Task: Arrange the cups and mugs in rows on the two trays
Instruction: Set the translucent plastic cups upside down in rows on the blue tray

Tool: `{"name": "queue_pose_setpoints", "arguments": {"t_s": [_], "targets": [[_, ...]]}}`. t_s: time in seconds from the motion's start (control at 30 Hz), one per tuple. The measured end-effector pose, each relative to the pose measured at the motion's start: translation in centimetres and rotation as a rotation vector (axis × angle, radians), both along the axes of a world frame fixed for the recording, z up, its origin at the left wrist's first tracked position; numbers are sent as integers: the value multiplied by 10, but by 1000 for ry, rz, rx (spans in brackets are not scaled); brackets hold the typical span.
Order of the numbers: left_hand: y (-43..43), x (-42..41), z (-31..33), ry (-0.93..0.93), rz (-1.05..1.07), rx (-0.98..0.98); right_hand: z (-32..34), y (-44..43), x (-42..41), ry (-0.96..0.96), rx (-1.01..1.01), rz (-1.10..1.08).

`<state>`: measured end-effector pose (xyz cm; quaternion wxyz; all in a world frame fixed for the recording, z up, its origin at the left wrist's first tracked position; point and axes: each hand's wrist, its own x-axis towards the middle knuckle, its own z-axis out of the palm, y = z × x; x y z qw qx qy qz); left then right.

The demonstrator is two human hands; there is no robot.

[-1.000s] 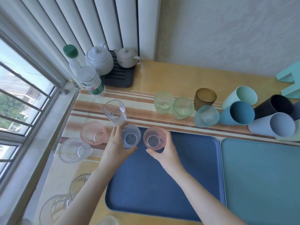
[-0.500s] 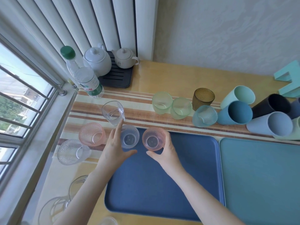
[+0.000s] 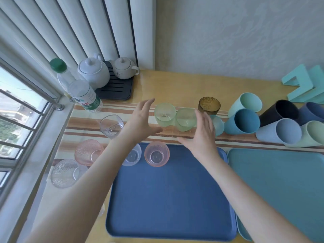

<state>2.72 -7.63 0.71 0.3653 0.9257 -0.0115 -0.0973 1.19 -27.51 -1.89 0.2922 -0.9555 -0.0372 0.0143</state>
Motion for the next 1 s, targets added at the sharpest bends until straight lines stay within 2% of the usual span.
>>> {"name": "queue_pose_setpoints", "arguments": {"t_s": [0.07,0.2,0.33,0.47,0.57,0.67,0.83,1.0], "targets": [[-11,22,-15,101,-45,20,0,4,25,27,-162,41],[-23,44,-37,205,-27,42,-9,11,53,111,-360,126],[-26,48,-52,157,39,-45,-18,12,60,133,-419,152],[-25,42,-45,102,104,-81,-8,7,56,56,-345,168],[-23,28,-19,23,122,-82,21,-6,39,-18,-167,173],[-31,-5,11,-66,123,-110,51,-31,3,-101,-114,195],[-70,-61,17,-166,-22,-82,52,-77,-54,111,37,112],[-106,-82,-16,-38,-104,12,21,-93,-82,183,-18,46]]}}
